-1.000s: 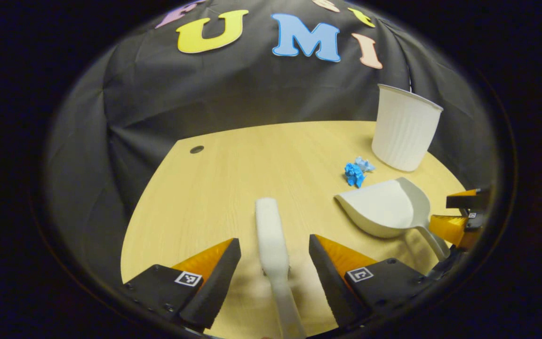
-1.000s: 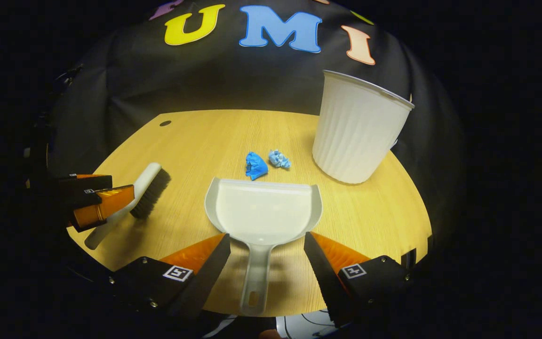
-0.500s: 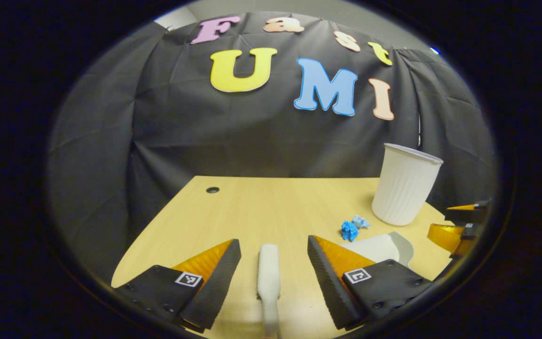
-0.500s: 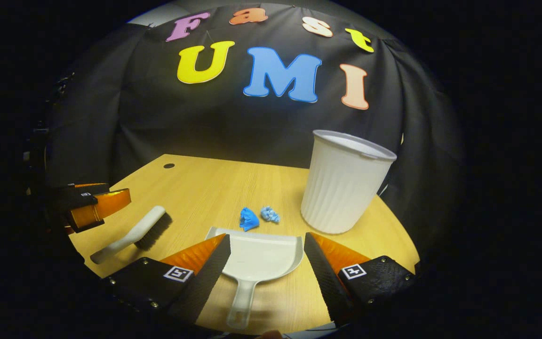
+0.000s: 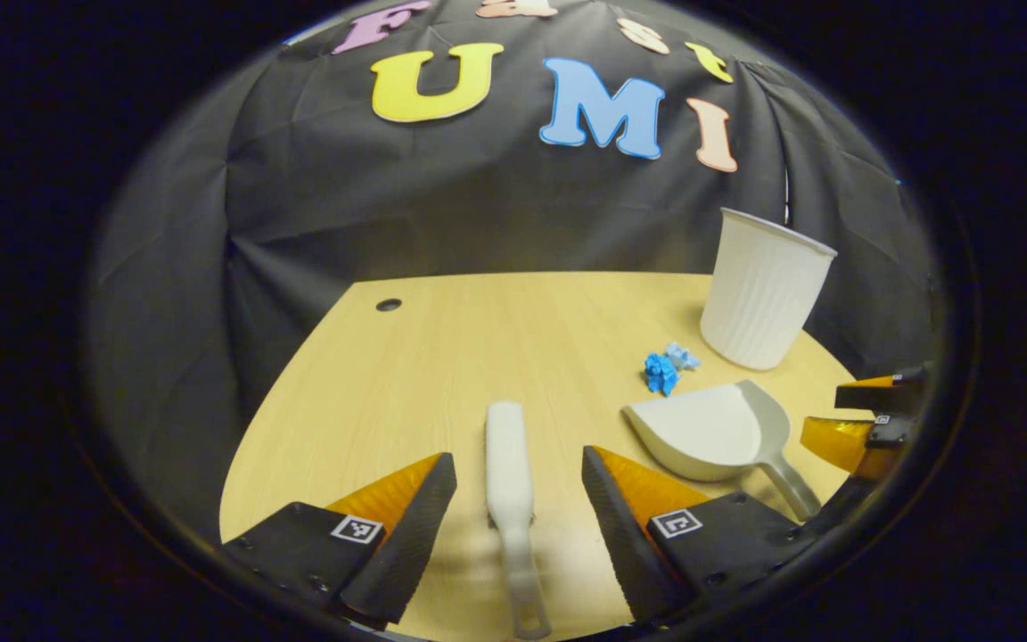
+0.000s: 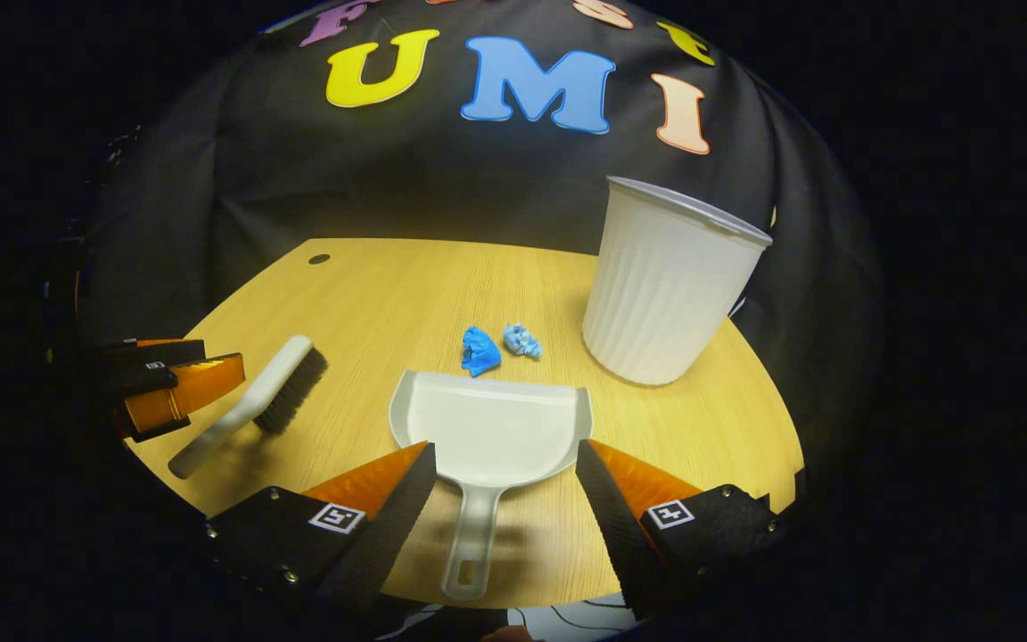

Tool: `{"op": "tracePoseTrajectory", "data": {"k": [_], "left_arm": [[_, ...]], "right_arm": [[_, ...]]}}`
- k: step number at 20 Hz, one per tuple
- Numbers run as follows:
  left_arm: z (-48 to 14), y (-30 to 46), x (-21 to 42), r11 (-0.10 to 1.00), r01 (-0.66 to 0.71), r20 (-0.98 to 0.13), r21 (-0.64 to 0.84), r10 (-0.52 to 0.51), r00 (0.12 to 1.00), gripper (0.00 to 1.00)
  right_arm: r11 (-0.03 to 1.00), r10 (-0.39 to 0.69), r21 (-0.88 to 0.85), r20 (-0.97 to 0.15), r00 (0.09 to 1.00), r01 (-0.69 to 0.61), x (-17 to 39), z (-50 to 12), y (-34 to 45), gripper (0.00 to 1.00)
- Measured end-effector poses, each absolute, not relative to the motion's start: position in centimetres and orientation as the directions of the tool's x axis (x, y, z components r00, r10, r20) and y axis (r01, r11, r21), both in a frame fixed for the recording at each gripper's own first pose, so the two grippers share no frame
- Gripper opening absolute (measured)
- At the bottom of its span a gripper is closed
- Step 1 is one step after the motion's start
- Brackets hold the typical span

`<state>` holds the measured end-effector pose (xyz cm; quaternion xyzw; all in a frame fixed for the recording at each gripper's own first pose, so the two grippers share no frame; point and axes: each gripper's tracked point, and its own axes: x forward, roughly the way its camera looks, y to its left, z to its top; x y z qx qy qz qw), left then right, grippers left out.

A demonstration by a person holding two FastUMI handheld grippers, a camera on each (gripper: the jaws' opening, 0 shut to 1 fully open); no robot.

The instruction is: Pick up the small broom and dustpan from the desktop, sweep the trash into the dustpan with the broom, and then empty the trash into the garbage bin.

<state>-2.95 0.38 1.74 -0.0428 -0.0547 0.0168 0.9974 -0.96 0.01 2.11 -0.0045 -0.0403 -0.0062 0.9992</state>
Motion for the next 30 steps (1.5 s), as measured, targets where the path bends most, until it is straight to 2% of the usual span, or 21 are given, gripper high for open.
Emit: {"op": "tracePoseTrajectory", "data": {"k": [3,5,6,7,11,16,17,19,20,21,22,23,24,25,26,29,30], "left_arm": [[0.1,0.5,-2.0,0.997,-0.016,0.014,-0.079,0.017,1.0,0.94],[-0.8,0.6,-1.2,0.997,-0.009,-0.042,-0.081,0.006,0.999,0.96],[-1.2,0.7,-0.8,0.997,-0.009,-0.064,-0.08,0.004,0.998,0.94],[-1.6,0.8,-0.5,0.997,-0.007,-0.083,-0.077,0.0,0.997,0.96],[-3.1,0.6,0.9,0.999,0.002,-0.168,-0.038,-0.008,0.986,0.94],[-4.1,0.2,2.9,1.0,0.024,-0.242,-0.007,-0.025,0.97,0.96],[-4.1,0.1,3.2,1.0,0.031,-0.251,-0.003,-0.031,0.968,0.92],[-4.1,0.2,4.2,0.999,0.033,-0.261,0.012,-0.028,0.965,0.89],[-4.0,0.2,4.7,0.999,0.034,-0.267,0.016,-0.028,0.963,0.86],[-4.1,0.3,5.0,0.999,0.035,-0.273,0.021,-0.027,0.962,0.79],[-4.1,0.3,5.3,0.999,0.034,-0.278,0.027,-0.025,0.96,0.72],[-4.1,0.4,5.7,0.999,0.033,-0.283,0.031,-0.023,0.959,0.72],[-4.0,0.5,6.0,0.999,0.028,-0.285,0.033,-0.018,0.958,0.78],[-4.0,0.7,6.3,0.999,0.024,-0.291,0.038,-0.012,0.957,0.73],[-4.0,0.8,6.5,0.999,0.02,-0.294,0.046,-0.006,0.956,0.65],[-3.8,1.2,7.4,0.998,0.01,-0.296,0.07,0.011,0.955,0.6],[-3.7,1.2,7.6,0.997,0.01,-0.296,0.082,0.014,0.955,0.6]], "right_arm": [[1.0,-0.025,0.009,-0.008,1.0,0.025,-0.1,0.3,0.1,0.99],[0.999,-0.04,0.009,-0.072,0.997,0.04,0.4,-0.9,0.0,0.99],[0.999,-0.045,0.008,-0.1,0.994,0.046,0.7,-1.2,0.0,0.99],[0.999,-0.046,0.008,-0.131,0.99,0.047,0.9,-1.7,-0.1,0.99],[1.0,-0.019,0.017,-0.236,0.972,0.024,1.9,-3.8,1.1,0.99],[0.999,0.011,0.034,-0.295,0.956,-0.002,4.1,-4.5,2.1,0.99],[0.999,0.018,0.048,-0.307,0.952,-0.003,4.5,-4.6,2.1,0.98],[0.998,0.027,0.065,-0.33,0.943,-0.006,5.4,-4.9,2.0,0.99],[0.998,0.028,0.069,-0.339,0.94,-0.004,5.6,-4.8,1.8,0.94],[0.997,0.035,0.073,-0.345,0.938,-0.011,5.9,-4.7,1.8,0.94],[0.997,0.038,0.071,-0.347,0.937,-0.014,6.2,-4.6,1.7,0.82],[0.997,0.044,0.07,-0.347,0.937,-0.021,6.4,-4.5,1.6,0.82],[0.998,0.042,0.063,-0.348,0.936,-0.021,6.5,-4.2,1.4,0.8],[0.998,0.048,0.057,-0.353,0.935,-0.03,6.6,-4.3,1.4,0.7],[0.998,0.046,0.05,-0.354,0.934,-0.03,6.8,-4.3,1.2,0.7],[0.998,0.061,0.032,-0.362,0.93,-0.053,7.0,-4.4,1.1,0.58],[0.998,0.063,0.026,-0.364,0.929,-0.058,7.0,-4.3,1.1,0.58]]}}
